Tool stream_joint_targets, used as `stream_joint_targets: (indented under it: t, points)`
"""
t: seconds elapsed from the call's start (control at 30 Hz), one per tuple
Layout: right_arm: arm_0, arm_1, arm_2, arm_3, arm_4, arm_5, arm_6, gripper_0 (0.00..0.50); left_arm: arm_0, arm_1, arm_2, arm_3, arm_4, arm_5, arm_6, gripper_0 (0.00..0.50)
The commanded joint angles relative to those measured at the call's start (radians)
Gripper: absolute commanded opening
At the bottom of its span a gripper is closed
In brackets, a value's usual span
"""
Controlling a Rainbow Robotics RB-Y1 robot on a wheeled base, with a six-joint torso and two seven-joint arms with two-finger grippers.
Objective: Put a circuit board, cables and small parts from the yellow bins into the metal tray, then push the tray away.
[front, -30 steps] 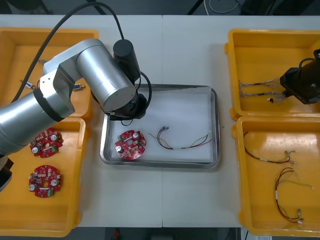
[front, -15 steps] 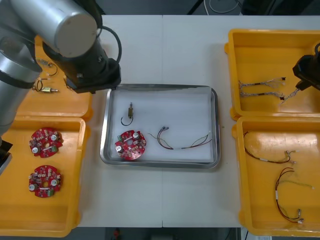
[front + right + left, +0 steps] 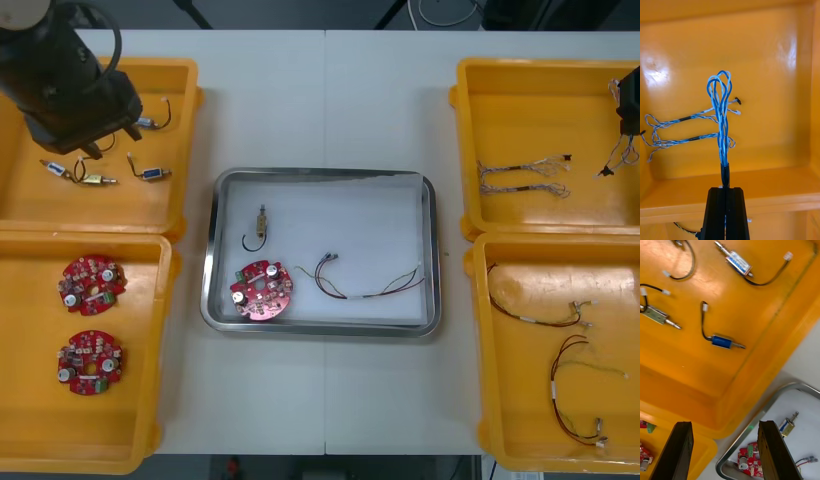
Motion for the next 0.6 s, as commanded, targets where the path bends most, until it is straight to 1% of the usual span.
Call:
stream_joint_targets:
  t: [0.03,0.2,0.3,0.43,0.53,0.6]
  points:
    - [-0.012,-0.044,0.034,-0.114,-0.029,0.006,0.087,0.000,-0.047,0.069,0.065,0.087,-0.041,-0.014,-0.101,0.500]
    - [-0.009,-0.044,0.094,-0.194,-0.106,0.006,0.171,0.000,-0.051,0.095,0.097,0.193,-0.047,-0.087,-0.148,0.500]
    - [-0.009,-0.044,0.168,-0.263,-0.147,0.006,0.226,0.000,-0.054,0.107,0.124,0.249,-0.050,-0.142,-0.165,0.500]
    - [-0.009,-0.042,0.244,-0.347,-0.190,0.006,0.283,0.000,-0.061,0.116,0.127,0.306,-0.059,-0.201,-0.184,0.500]
    - [-0.009,-0.044,0.307,-0.419,-0.226,0.006,0.332,0.000,-0.064,0.122,0.129,0.361,-0.069,-0.254,-0.225,0.500]
    - [-0.009,-0.033,0.350,-0.475,-0.247,0.006,0.364,0.000,-0.064,0.127,0.129,0.403,-0.075,-0.304,-0.240,0.500]
